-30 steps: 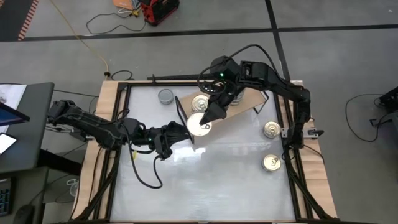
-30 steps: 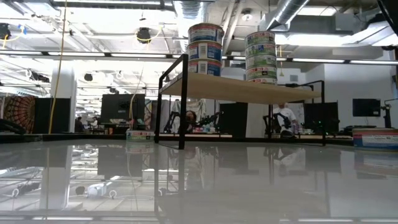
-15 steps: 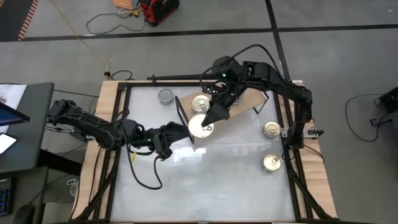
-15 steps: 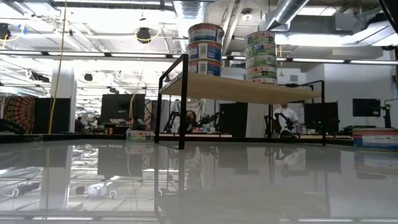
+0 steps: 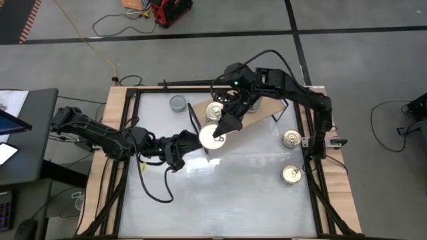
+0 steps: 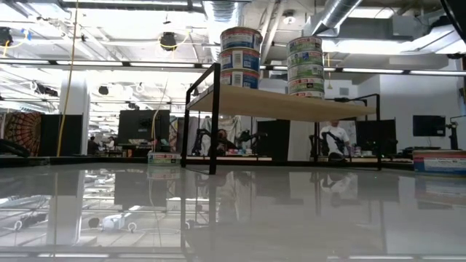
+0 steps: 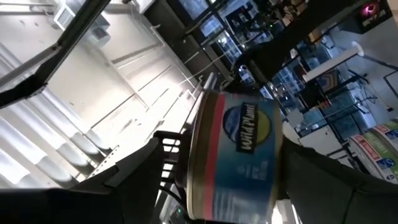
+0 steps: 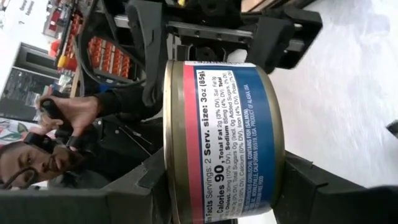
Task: Stack canned seafood by type on shelf
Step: Stack the blue tuna can on top of the blue tuna can
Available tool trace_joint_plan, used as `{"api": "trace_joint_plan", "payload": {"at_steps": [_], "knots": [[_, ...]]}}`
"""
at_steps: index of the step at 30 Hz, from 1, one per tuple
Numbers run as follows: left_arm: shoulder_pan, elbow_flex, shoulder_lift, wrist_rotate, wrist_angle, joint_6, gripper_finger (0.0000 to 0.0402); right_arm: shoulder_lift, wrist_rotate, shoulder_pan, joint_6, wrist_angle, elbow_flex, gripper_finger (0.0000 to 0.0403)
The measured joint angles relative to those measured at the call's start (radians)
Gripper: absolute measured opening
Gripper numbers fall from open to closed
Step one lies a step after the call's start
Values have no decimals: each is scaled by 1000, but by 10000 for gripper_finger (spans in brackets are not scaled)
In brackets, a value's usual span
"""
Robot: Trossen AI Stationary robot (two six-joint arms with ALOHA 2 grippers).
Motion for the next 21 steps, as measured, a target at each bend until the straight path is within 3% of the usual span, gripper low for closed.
{"api": "trace_joint_plan", "payload": {"at_steps": [7,15,21], "knots": [[23,0,0,1,2,-2,291,5,2,6,-2,9,0,219],[46,0,0,12,-2,-80,199,5,16,5,9,18,0,221],[49,0,-2,8,-10,-134,194,4,72,6,-5,22,0,248]]}}
